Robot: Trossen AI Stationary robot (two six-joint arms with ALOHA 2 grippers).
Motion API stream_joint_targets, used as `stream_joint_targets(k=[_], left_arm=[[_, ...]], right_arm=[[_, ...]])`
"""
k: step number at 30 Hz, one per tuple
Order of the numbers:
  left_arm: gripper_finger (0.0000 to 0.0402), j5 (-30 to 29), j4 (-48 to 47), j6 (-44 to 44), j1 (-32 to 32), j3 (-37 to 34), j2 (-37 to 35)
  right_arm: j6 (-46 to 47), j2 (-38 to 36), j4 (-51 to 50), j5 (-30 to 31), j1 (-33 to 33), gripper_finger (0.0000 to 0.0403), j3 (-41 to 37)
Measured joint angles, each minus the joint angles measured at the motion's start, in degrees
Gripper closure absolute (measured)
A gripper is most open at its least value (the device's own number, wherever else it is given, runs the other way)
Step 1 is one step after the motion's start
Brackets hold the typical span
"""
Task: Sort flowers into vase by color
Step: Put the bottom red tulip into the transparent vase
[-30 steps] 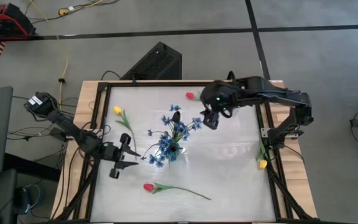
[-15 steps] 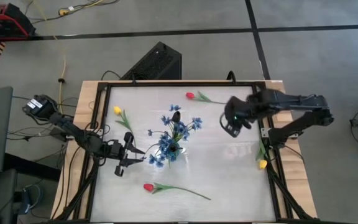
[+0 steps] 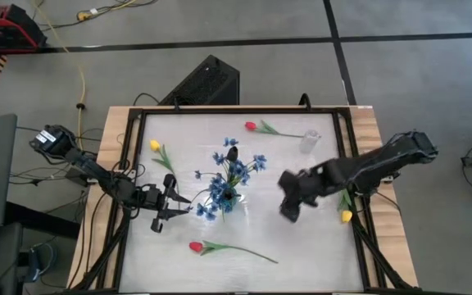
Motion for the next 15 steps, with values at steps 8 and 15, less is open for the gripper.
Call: stream_joint_targets(k=[8, 15], left_arm=[[0.0265, -0.07, 0.02, 0.28, 0.00, 0.00, 0.00], [0.0265, -0.09, 0.05, 0.39, 0.00, 0.00, 0.00]], right_arm=[[-9.86, 15.80, 15.49, 0.02, 7.30, 0.0143, 3.82], [-12.58, 27.24, 19.68, 7.58, 9.85, 0.0143, 8.73]])
